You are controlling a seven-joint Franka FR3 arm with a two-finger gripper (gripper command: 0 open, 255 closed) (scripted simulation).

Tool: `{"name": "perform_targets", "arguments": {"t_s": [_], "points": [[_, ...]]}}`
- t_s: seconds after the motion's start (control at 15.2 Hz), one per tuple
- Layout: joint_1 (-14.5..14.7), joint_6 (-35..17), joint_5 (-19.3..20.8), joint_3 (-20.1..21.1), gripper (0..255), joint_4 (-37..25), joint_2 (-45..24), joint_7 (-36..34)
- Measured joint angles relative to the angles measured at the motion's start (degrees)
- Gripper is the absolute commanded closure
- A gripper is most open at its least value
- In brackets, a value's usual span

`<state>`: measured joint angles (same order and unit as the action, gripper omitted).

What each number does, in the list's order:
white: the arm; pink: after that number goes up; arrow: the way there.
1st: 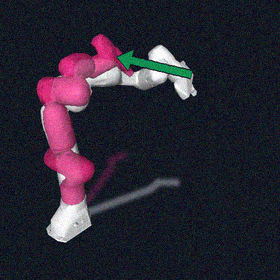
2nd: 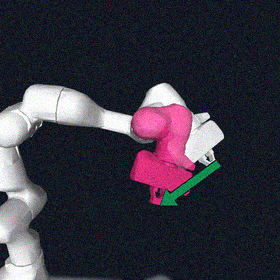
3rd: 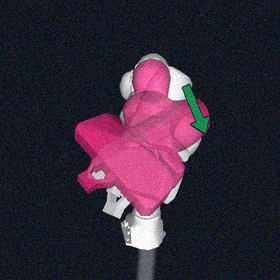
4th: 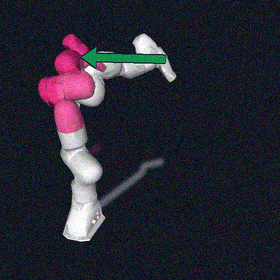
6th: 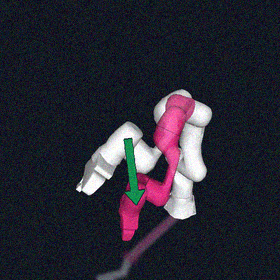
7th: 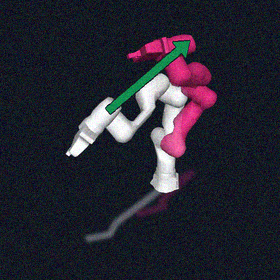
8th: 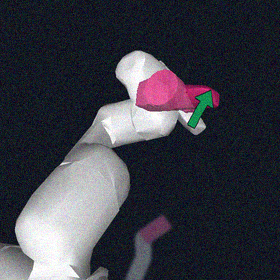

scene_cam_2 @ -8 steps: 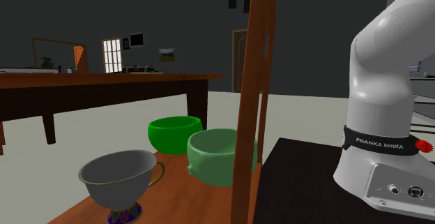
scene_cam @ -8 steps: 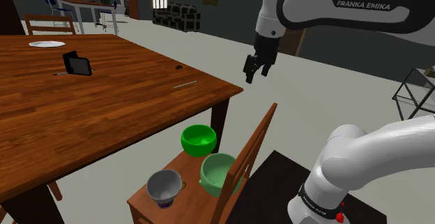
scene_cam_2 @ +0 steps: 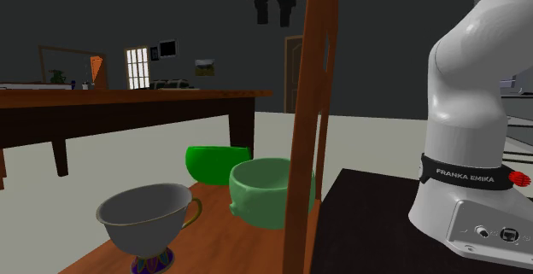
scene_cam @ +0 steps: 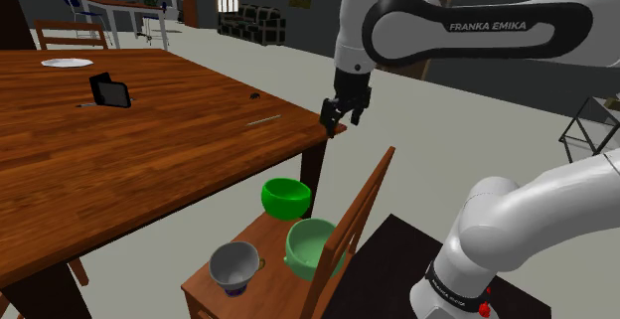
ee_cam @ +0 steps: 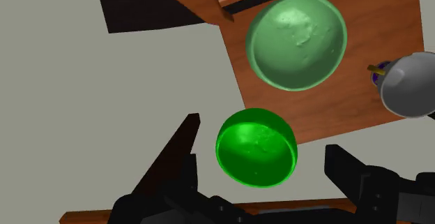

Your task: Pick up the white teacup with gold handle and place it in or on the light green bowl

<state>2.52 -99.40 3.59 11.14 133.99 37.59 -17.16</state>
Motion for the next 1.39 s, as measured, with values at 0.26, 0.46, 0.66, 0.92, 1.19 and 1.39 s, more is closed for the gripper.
{"name": "perform_targets", "arguments": {"t_s": [0.26, 0.46, 0.66, 0.92, 1.19, 1.39], "points": [[1.1, -3.4, -1.0, 4.5, 0, 1.1, -4.0, -5.1], [1.5, -5.8, -1.2, 8.0, 0, 0.2, -8.7, -9.1], [2.1, -8.0, -1.1, 11.8, 0, -0.7, -13.2, -13.6], [2.0, -10.6, 0.8, 16.1, 0, -3.7, -21.2, -19.4], [2.4, -12.1, 4.1, 20.1, 0, -7.9, -30.0, -26.0], [3.4, -12.9, 7.5, 22.4, 0, -11.2, -37.0, -31.4]]}}
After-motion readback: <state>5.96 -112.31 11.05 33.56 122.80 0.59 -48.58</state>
